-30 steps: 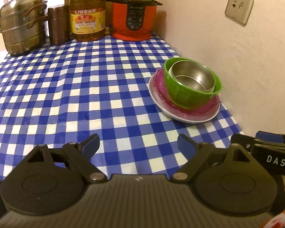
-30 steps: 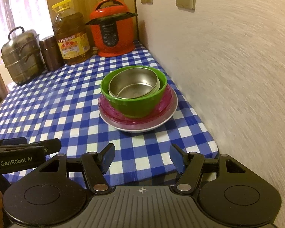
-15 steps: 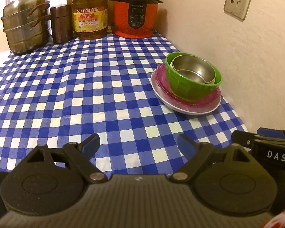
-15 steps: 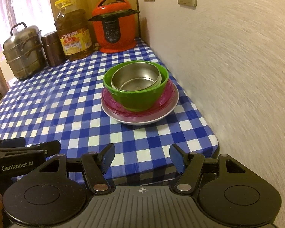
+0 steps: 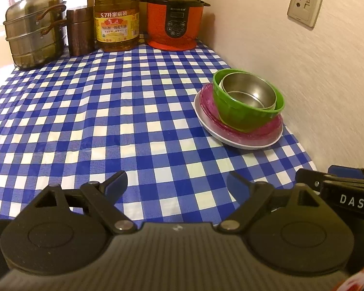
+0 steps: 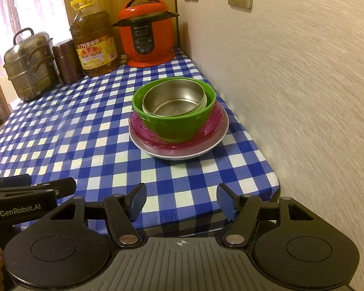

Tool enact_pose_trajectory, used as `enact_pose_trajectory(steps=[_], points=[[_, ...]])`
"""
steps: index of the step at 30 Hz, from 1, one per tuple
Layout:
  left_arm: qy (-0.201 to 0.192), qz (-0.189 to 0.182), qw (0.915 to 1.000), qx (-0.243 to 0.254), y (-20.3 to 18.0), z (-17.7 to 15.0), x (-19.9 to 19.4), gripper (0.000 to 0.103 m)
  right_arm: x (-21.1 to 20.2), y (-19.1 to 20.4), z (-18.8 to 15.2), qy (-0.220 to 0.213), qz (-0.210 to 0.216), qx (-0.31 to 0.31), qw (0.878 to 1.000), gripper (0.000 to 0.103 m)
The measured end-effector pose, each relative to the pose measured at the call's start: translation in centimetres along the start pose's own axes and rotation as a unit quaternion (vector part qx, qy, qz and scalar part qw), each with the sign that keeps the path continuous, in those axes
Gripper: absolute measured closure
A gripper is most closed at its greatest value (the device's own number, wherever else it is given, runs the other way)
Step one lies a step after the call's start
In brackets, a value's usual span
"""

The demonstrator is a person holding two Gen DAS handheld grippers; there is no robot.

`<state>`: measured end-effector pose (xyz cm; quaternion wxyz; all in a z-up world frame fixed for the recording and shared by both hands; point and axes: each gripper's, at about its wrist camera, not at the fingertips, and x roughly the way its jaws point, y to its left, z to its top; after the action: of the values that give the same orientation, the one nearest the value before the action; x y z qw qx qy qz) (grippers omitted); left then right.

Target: Organize plates and bowls

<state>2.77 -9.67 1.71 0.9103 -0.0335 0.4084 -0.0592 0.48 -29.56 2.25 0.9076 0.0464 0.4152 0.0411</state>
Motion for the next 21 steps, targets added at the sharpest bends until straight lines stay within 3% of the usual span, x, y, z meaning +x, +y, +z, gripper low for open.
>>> enact_pose_trajectory(steps=[21], points=[[0.001,0.0,1.0,0.001,-0.13,-0.13,-0.02,0.015,0.08,-0.06,-0.12,-0.001,0.0,0.002,1.0,0.039]])
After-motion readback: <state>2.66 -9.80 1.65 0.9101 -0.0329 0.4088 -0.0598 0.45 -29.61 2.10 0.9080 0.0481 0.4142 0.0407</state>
